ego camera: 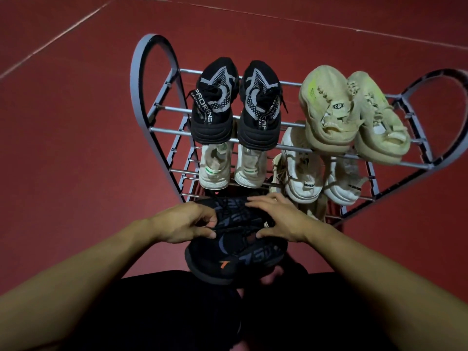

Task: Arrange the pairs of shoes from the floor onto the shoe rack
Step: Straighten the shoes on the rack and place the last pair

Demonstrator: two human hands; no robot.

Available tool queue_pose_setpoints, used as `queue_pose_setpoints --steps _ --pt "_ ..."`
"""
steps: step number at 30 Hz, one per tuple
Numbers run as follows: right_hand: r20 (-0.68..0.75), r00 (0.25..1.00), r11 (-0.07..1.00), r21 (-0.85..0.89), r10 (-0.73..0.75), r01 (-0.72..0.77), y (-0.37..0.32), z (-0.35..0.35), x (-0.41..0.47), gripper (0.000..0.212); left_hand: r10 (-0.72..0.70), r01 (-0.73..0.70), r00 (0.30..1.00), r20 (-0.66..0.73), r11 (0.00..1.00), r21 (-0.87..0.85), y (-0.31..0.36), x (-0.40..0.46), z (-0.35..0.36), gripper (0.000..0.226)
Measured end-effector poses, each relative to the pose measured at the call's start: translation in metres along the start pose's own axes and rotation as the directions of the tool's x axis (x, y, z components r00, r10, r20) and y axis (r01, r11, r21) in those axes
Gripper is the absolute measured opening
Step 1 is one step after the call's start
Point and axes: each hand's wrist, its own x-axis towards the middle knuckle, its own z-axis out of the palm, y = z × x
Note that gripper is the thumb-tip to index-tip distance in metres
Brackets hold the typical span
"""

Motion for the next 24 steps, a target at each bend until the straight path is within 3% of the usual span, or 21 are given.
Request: queue_pose_setpoints --steps 5,9,14,21,24 --pt "-0.119 0.991 0.982 -0.183 -0.057 0.034 0.003 -0.002 -0.001 0.084 0.025 -0.025 1.0 0.008 0.999 -0.029 0.008 -0.001 -0.004 0.023" --pt "-0.115 0.99 0.97 -0.238 -0.075 0.046 0.005 -0.004 -0.004 0.068 0.031 -0.03 0.999 0.035 0.999 -0.031 0.012 -0.004 -0.001 0.023" --pt "-0.055 0.998 0.97 -0.242 -0.022 0.008 0.006 -0.002 -0.003 0.072 0.04 -0.04 0.997 0.06 0.999 -0.013 0.016 -0.004 0.001 0.023" --pt "0.01 0.989 0.943 -0.302 -0.147 0.143 0.007 -0.002 -0.008 0.044 0.011 -0.008 0.997 0.075 0.999 -0.038 0.015 -0.008 0.001 0.023" --pt "0.002 0.992 0.96 -0.252 -0.123 0.119 0.004 0.001 -0.009 0.027 -0.024 0.029 0.996 0.088 0.998 -0.056 0.01 -0.01 0.001 0.023"
